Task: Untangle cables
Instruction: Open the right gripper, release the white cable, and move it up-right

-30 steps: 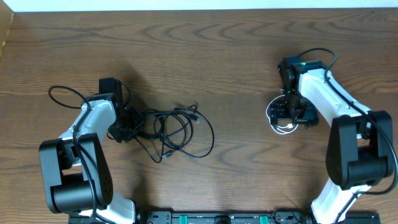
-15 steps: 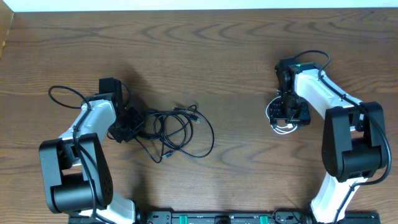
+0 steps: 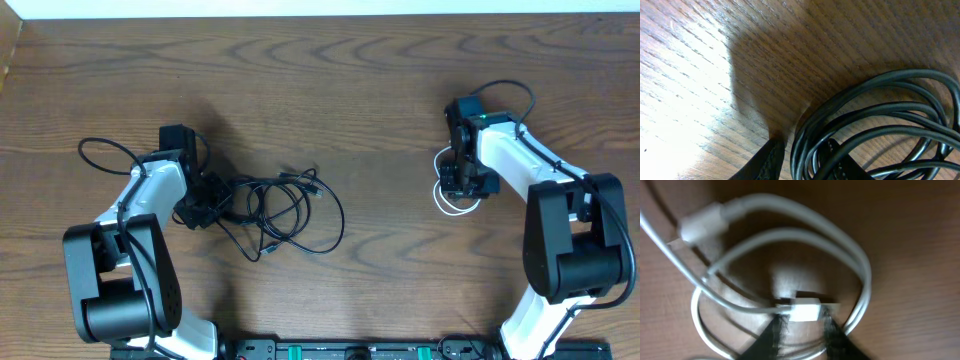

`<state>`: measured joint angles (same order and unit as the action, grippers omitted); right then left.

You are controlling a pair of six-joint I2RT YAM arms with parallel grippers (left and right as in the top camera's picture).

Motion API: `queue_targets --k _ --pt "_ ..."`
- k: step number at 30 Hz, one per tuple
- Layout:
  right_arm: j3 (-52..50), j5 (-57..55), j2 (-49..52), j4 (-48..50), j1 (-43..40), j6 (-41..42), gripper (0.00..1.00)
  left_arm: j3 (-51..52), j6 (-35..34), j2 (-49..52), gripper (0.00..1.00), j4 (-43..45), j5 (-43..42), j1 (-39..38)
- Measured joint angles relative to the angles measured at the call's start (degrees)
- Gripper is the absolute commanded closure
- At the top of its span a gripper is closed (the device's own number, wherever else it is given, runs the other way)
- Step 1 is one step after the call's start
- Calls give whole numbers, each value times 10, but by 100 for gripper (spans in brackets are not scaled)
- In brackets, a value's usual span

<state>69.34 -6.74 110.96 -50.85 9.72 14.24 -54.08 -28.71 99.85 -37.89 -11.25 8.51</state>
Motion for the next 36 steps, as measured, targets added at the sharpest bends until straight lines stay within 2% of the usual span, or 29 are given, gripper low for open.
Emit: queue_targets --k 11,20,21,24,28,33,36 --pt "-2 11 -1 128 -38 2 99 0 0 0 70 0 0 0" --pt "-6 29 10 206 -129 2 99 0 0 0 70 0 0 0" --pt "-6 30 10 209 -142 2 96 0 0 0 70 0 0 0" --pt "-2 43 11 201 -182 6 76 0 0 0 70 0 0 0" --pt "22 79 15 152 -222 12 66 0 0 0 70 0 0 0" --pt "94 83 19 91 -231 -3 31 0 0 0 70 0 0 0" --pt "147 73 19 49 -231 -13 23 0 0 0 70 0 0 0"
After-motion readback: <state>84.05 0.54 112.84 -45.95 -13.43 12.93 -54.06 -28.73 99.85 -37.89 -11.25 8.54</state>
